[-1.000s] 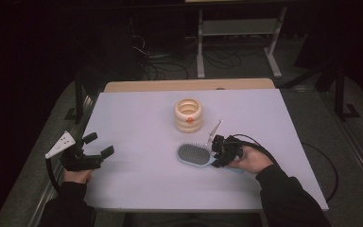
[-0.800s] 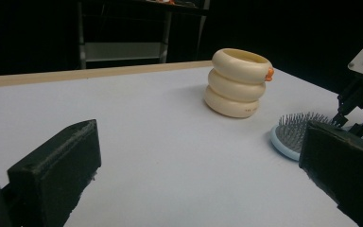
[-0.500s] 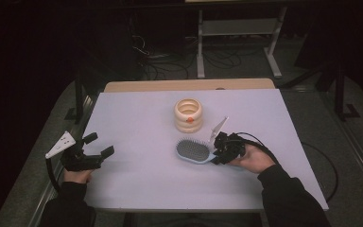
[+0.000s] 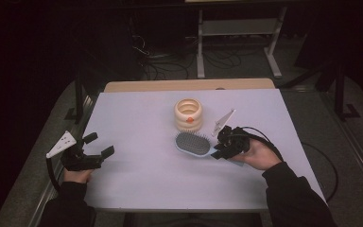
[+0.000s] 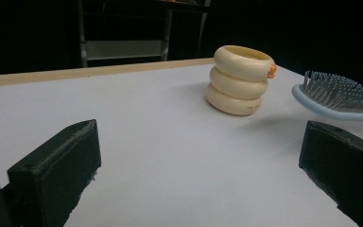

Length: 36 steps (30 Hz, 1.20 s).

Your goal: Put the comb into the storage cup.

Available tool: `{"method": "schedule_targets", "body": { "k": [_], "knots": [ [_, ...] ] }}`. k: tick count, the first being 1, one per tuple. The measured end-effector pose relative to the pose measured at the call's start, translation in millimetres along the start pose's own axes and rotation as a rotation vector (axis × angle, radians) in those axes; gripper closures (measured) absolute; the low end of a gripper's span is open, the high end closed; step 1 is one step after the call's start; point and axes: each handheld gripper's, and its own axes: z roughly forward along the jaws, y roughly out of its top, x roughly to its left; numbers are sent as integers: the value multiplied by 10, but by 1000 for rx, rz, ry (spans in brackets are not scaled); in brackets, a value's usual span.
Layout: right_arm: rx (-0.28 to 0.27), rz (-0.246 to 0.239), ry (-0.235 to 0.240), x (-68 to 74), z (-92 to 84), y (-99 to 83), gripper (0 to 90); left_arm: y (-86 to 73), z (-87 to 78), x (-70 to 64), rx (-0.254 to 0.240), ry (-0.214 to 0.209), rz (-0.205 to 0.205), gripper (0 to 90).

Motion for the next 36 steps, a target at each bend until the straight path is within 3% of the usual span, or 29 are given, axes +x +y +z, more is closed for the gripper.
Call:
{"method": "schedule_targets", "body": {
  "k": [20,23,28,36],
  "knots": [
    [-71,-37,-37,17,-392,340,683,51,3,7,-7,4,-13,0],
    [-74,-38,-44,15,-430,403,683,87,4,0,-7,14,-4,0],
    [-87,-45,-54,11,-499,507,683,162,12,-3,-19,5,-20,0],
    [-99,-59,-66,8,-590,646,683,326,91,-83,-5,-17,-4,0]
  ]
}}
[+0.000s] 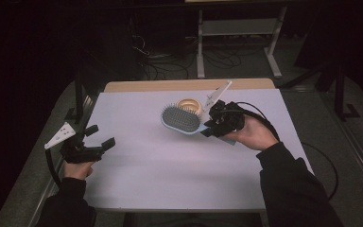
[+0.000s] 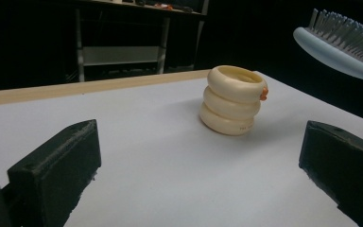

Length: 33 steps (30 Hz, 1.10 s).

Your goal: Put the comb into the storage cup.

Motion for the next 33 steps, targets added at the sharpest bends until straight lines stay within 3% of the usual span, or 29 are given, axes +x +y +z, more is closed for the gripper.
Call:
{"method": "schedule_targets", "body": {
  "k": [5,16,33],
  "knots": [
    [-31,3,1,-10,-58,49,683,124,67,-81,-16,-18,0,0],
    [-50,14,-30,-59,-195,97,683,365,323,-296,20,-71,17,0],
    [-78,13,-65,-105,-205,276,683,693,708,-564,40,-130,1,0]
  ]
}}
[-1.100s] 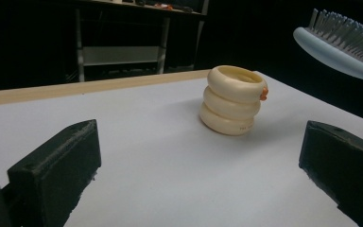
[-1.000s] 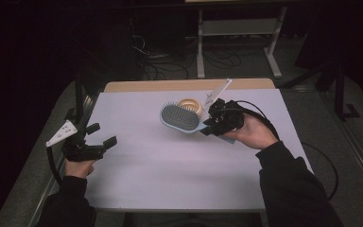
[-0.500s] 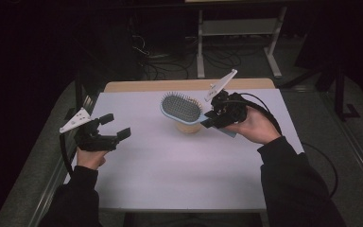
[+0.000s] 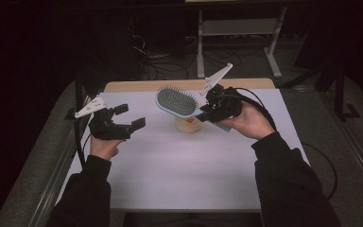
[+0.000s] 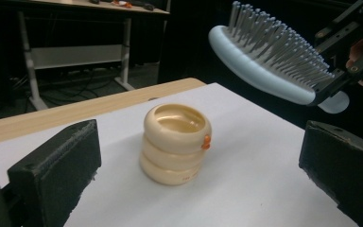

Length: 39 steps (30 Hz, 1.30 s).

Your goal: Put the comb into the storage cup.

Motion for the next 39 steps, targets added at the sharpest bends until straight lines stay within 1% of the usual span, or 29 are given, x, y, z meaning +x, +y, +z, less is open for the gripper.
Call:
{"method": "schedule_targets", "body": {
  "k": [3,5,8,10,12,17,21,23,24,25,26,27,28,29,31,33,34,35,37,39],
  "knots": [
    [-2,-1,-2,4,9,20,683,32,58,-26,12,-11,-3,0],
    [-1,-2,-8,7,11,31,683,47,84,-38,18,-11,-2,0],
    [-3,-1,-12,13,10,45,683,66,129,-57,22,-13,-19,0],
    [-10,-5,-13,20,15,60,683,74,157,-57,21,-23,-37,0],
    [-10,-6,-13,29,22,74,683,80,196,-58,33,-26,-43,0],
    [-7,-15,-16,49,92,110,683,91,260,-80,29,-36,-53,0],
    [0,-24,-16,73,153,135,683,128,343,-136,25,-59,-61,0],
    [1,-29,-17,85,179,147,683,139,371,-148,18,-69,-78,0],
    [0,-29,-18,89,184,151,683,147,389,-148,14,-79,-94,0],
    [-4,-31,-18,92,194,157,683,147,389,-148,14,-79,-94,0],
    [-5,-30,-18,97,199,160,683,155,416,-148,7,-88,-125,0],
    [-7,-30,-17,101,206,165,683,155,416,-148,7,-88,-125,0],
    [-10,-33,-16,104,213,170,683,163,444,-142,-2,-91,-160,0],
    [-8,-31,-18,108,214,173,683,168,457,-141,-8,-94,-178,0],
    [-15,-33,-16,118,226,176,683,181,481,-147,-17,-86,-201,0],
    [-18,-37,-20,126,233,179,683,191,507,-157,-30,-88,-226,5],
    [-20,-38,-21,128,235,181,683,195,524,-168,-30,-83,-231,17],
    [-23,-39,-23,130,237,183,683,200,546,-183,-25,-86,-227,20],
    [-31,-37,-26,129,234,184,683,206,581,-221,-19,-99,-217,38],
    [-38,-31,-16,124,230,178,683,210,596,-246,-36,-108,-224,86]
  ]
}}
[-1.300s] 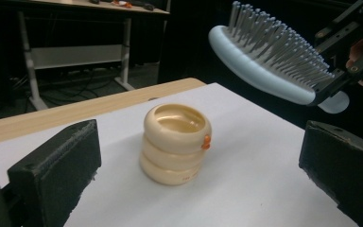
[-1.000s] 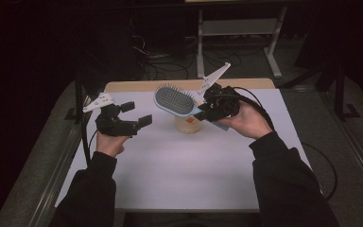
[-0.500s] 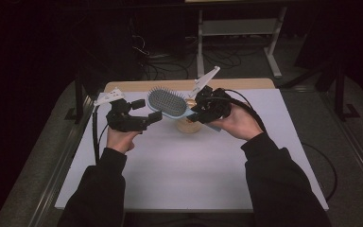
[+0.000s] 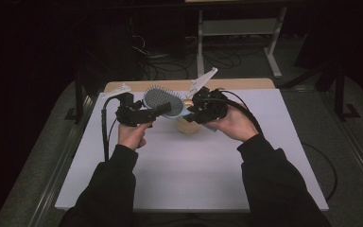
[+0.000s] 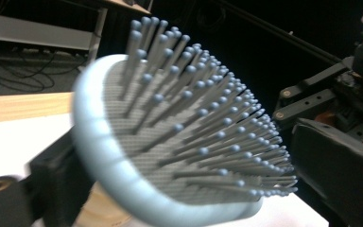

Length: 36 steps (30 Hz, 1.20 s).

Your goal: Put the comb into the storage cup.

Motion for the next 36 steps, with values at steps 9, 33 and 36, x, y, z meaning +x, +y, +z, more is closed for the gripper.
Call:
{"method": "schedule_targets", "body": {
  "k": [9,33,36],
  "knots": [
    [-50,29,34,-26,-11,-17,684,39,-1,32,-77,-81,-169,353],
    [-85,89,48,-91,7,-48,673,295,87,-139,-84,-108,-109,528],
    [-65,93,37,-104,13,-65,620,337,86,-162,-88,-102,-87,528]
  ]
}}
